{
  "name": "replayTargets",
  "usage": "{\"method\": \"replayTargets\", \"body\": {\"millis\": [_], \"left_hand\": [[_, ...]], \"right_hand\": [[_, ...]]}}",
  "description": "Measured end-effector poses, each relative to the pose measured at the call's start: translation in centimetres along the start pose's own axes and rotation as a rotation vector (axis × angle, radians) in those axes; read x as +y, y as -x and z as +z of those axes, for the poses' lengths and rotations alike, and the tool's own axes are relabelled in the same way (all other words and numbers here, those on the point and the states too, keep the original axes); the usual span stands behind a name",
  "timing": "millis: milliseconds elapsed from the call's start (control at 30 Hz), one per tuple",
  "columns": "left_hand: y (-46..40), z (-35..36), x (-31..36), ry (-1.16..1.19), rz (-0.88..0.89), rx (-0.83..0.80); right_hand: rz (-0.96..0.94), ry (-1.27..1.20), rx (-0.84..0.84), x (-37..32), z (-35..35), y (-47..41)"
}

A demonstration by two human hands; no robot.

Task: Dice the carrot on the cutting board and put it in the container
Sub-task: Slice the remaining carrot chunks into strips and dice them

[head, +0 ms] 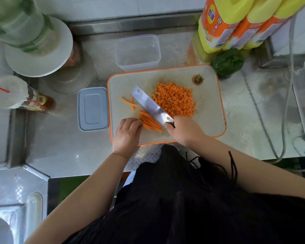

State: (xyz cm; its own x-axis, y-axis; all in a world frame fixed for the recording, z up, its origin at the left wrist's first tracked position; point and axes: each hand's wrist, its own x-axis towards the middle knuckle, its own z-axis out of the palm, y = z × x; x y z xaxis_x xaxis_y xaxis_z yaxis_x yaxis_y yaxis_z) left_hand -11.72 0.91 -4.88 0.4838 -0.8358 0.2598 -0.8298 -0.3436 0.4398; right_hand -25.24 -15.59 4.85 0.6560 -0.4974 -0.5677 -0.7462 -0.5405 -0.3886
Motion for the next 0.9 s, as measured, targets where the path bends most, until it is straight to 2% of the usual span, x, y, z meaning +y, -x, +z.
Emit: {"method": "replayTargets", "body": {"millis": [67,133,200,267,300,333,400,467,500,567,633,700,800,900], "left_hand": [[0.2,-0.4,0.0,0.005,-0.002,-0.008],[0.3,-1.1,0.2,0.045,-0.087,0.011],[0.1,-2.1,0.5,0.137,-0.327,0.106],[-0.7,-3.3,0.4,0.254,-0.629,0.272],[-1.3,-3.9,0.3,0.287,-0.717,0.354],[-1.9,-4.5,0.3,0.293,-0.737,0.414],[-3.2,-5.6,0.7,0.286,-0.660,0.447],[-4.9,-6.5,1.1,0.269,-0.623,0.363],[-5.6,-6.8,0.9,0.241,-0.667,0.285],[-6.9,-6.1,-1.3,0.204,-0.819,0.070],[-8.3,-5.2,-3.6,0.301,-0.980,-0.125],[-9.3,-4.3,-4.4,0.342,-1.087,-0.224],[-10.9,-2.6,-3.3,0.118,-1.033,-0.361],[-12.0,-1.4,-1.7,-0.052,-0.936,-0.390]], "right_hand": [[-0.047,0.036,0.019,0.1,0.2,0.4],[-0.109,0.078,0.043,-0.1,0.4,0.9],[-0.159,0.137,0.070,-0.4,0.8,1.4],[-0.182,0.176,0.054,-0.4,1.2,1.5],[-0.186,0.174,0.025,-0.4,1.4,1.5],[-0.195,0.169,0.001,-0.4,1.5,1.6],[-0.219,0.185,-0.007,-0.4,1.8,1.7],[-0.213,0.187,-0.020,-0.6,1.9,1.8],[-0.196,0.188,-0.025,-0.8,1.8,1.8],[-0.158,0.200,-0.006,-0.9,1.5,2.0],[-0.106,0.181,0.050,-0.5,1.1,2.2],[-0.044,0.102,0.119,0.0,0.7,2.3],[0.014,-0.043,0.249,0.3,0.2,2.3],[0.028,-0.168,0.328,0.3,-0.6,1.9]]}}
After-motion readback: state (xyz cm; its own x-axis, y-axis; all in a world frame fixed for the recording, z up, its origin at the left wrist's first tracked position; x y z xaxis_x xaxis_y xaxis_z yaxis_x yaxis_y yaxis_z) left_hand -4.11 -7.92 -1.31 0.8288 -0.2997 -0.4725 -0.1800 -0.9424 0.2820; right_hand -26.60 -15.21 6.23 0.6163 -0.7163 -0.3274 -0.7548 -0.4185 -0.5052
